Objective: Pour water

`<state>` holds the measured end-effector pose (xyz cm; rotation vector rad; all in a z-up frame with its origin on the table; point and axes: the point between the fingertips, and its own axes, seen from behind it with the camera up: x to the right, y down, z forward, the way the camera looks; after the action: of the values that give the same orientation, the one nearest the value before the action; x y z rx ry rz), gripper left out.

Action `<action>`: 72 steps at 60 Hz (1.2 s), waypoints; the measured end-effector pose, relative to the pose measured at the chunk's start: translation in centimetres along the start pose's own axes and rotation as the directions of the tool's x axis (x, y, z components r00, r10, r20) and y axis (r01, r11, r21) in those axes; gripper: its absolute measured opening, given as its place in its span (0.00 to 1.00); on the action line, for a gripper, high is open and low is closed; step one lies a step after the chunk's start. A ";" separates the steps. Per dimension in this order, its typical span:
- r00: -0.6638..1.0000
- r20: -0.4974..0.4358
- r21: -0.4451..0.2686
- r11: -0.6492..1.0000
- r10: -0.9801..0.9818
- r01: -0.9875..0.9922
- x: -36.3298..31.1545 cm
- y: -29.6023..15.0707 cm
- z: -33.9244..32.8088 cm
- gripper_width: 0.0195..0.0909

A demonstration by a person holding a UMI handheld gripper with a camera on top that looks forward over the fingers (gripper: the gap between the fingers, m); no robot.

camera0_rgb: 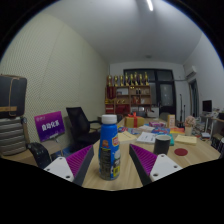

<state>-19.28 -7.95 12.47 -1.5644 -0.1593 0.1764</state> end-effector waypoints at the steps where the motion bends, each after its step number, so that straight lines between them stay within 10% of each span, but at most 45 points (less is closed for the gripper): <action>1: 1.000 -0.001 -0.008 1.000 -0.003 0.003 0.1 0.5 0.7 0.87; 19: 0.994 -0.110 -0.038 0.999 0.027 -0.031 1.0 1.0 9.7 0.87; 24: 0.996 -0.084 -0.030 0.999 0.040 -0.043 0.4 1.1 11.1 0.42; 38: 0.995 -0.093 0.011 0.999 0.040 -0.039 0.6 1.0 11.9 0.35; 59: 0.911 0.202 -0.056 0.933 0.360 -0.356 -0.8 -4.5 14.4 0.28; 72: 0.408 0.333 -0.123 0.468 0.850 -0.875 6.8 -8.9 13.6 0.27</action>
<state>-15.38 6.76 21.28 -1.3848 0.4243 1.3083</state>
